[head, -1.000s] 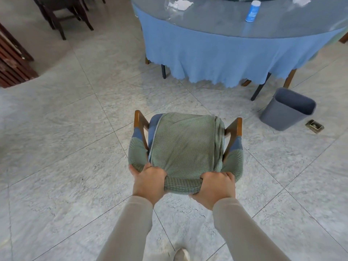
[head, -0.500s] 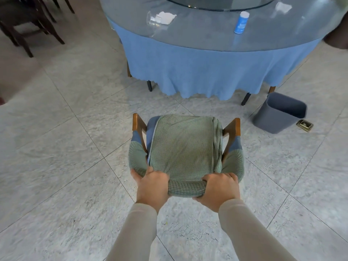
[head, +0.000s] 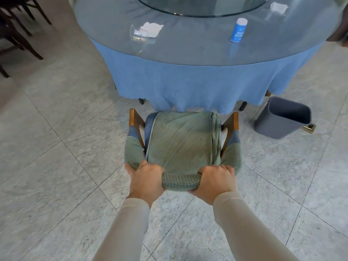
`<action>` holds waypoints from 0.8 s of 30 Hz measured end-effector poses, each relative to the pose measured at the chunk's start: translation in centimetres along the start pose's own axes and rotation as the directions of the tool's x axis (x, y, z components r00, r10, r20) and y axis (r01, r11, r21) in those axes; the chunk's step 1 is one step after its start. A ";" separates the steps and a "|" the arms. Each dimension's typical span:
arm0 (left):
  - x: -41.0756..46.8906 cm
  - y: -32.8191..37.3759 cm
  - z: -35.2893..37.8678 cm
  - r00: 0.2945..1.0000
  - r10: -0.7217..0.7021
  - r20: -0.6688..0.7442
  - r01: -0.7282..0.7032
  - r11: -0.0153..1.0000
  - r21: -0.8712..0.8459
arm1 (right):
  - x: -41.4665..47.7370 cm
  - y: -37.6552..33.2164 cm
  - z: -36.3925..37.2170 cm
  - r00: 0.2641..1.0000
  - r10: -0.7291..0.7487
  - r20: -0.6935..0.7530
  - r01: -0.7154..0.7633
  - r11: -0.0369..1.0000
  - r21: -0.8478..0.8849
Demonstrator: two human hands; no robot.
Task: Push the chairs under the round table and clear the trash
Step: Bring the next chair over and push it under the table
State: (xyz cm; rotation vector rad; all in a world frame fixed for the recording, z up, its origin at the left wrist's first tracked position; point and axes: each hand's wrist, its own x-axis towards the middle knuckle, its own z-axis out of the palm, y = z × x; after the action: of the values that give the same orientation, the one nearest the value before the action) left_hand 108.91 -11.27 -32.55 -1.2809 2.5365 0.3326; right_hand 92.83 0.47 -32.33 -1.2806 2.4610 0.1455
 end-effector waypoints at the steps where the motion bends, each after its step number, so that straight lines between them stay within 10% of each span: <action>1: 1.2 -0.1 -0.6 1.000 0.002 0.005 -0.002 1.000 0.005 | 1.2 -0.2 -0.5 1.000 0.002 0.004 -0.002 1.000 -0.002; 24: 27.1 -3.3 -10.1 0.992 0.116 -0.043 -0.115 0.993 0.032 | 25.4 -2.9 -9.6 0.990 0.027 -0.141 -0.006 0.988 0.152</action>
State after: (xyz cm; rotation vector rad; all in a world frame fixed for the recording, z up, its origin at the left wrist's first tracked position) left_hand 94.70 -36.72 -32.75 -1.1465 2.6491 0.2932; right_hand 79.26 -23.24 -32.42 -1.2450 2.5471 -0.1314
